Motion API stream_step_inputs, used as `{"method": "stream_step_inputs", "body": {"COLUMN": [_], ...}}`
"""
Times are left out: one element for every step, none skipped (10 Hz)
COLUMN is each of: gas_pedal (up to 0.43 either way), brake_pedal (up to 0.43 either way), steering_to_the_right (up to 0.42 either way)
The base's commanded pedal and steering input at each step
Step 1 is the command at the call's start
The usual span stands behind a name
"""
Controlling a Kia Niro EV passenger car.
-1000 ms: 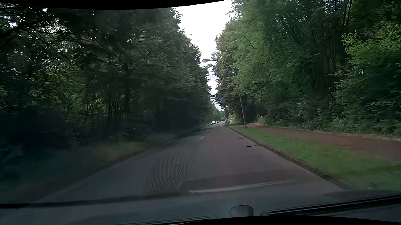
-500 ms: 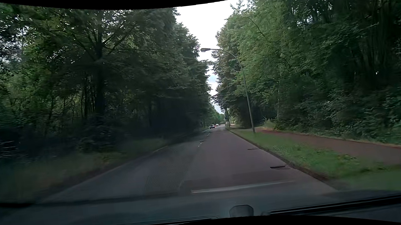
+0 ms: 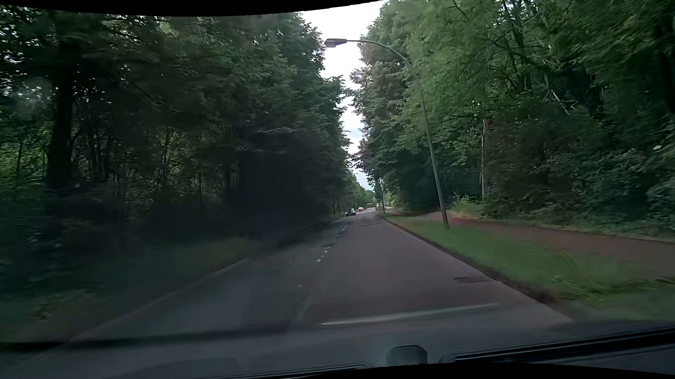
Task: Follow the waypoints while adhering to traffic rules and regulations
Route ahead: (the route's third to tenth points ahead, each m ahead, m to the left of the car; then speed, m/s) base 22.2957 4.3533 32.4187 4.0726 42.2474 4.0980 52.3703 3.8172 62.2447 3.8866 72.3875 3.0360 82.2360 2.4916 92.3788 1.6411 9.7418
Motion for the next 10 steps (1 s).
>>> {"method": "stream_step_inputs", "body": {"gas_pedal": [0.197,0.197,0.209,0.209,0.209,0.209,0.209,0.209,0.209,0.209], "brake_pedal": [0.0,0.0,0.0,0.0,0.0,0.0,0.0,0.0,0.0,0.0], "steering_to_the_right": [0.002,0.006,0.006,0.005,0.008,0.009,0.006,0.002,0.0,0.0]}}
